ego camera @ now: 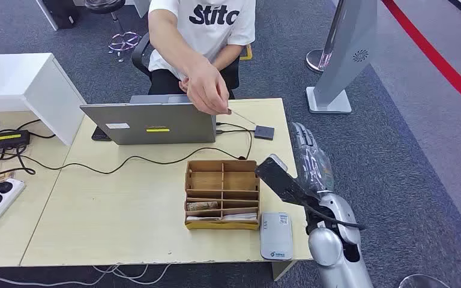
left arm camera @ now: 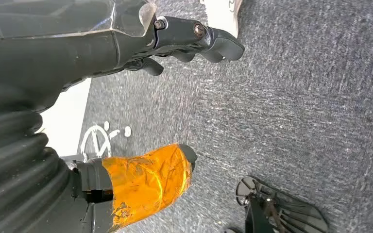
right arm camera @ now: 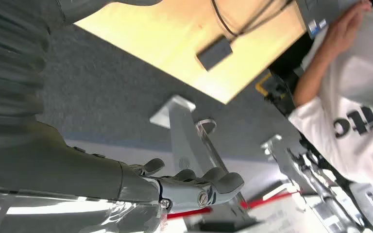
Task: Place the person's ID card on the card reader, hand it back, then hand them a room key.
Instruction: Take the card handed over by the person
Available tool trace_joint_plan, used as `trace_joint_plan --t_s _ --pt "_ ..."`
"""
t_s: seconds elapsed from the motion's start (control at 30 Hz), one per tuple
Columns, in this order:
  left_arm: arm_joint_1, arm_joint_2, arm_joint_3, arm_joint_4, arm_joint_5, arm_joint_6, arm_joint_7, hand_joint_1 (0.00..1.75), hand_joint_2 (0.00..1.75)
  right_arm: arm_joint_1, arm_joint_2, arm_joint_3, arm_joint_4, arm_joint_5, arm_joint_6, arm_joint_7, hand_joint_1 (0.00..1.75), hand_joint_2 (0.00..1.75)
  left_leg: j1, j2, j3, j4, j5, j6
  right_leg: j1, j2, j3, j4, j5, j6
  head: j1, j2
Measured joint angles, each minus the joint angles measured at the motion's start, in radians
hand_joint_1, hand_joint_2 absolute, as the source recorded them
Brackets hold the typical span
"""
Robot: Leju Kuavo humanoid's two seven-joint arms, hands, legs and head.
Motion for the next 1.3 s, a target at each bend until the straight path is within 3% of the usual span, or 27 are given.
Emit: trace_joint_plan --t_s 0.37,0.5,0.77,1.0,1.3 --pt "-0.018 0.005 0.014 0.032 -0.155 -0.007 -0.013 0.00 1.75 -0.105 0.019 0.134 0.014 0.199 -0.089 0.115 0.00 1.75 0.000 0.000 0.000 0.000 0.000 0.000 0.000 0.000 0.000 0.000 0.000 0.000 0.000 0.000" --pt "-0.020 0.008 0.017 0.038 -0.172 -0.006 -0.018 0.00 1.75 -0.112 0.022 0.151 0.020 0.204 -0.092 0.122 1.67 1.75 0.000 0.000 0.000 0.000 0.000 0.000 0.000 0.000 0.000 0.000 0.000 0.000 0.000 0.000" --pt "-0.020 0.012 0.019 0.045 -0.189 -0.005 -0.014 0.00 1.75 -0.113 0.022 0.155 0.034 0.204 -0.091 0.124 1.61 1.75 0.000 0.000 0.000 0.000 0.000 0.000 0.000 0.000 0.000 0.000 0.000 0.000 0.000 0.000" --pt "-0.021 0.016 0.021 0.050 -0.194 -0.005 -0.013 0.00 1.75 -0.113 0.022 0.155 0.040 0.204 -0.091 0.124 1.75 1.75 0.000 0.000 0.000 0.000 0.001 0.000 0.000 0.000 -0.001 0.000 0.000 0.000 0.000 0.000" --pt "-0.024 0.016 0.024 0.052 -0.204 -0.005 -0.013 0.00 1.75 -0.109 0.027 0.154 0.035 0.198 -0.090 0.115 1.75 1.75 0.000 0.000 0.000 0.000 0.001 0.000 0.000 0.000 -0.001 0.000 0.000 0.000 0.000 0.000"
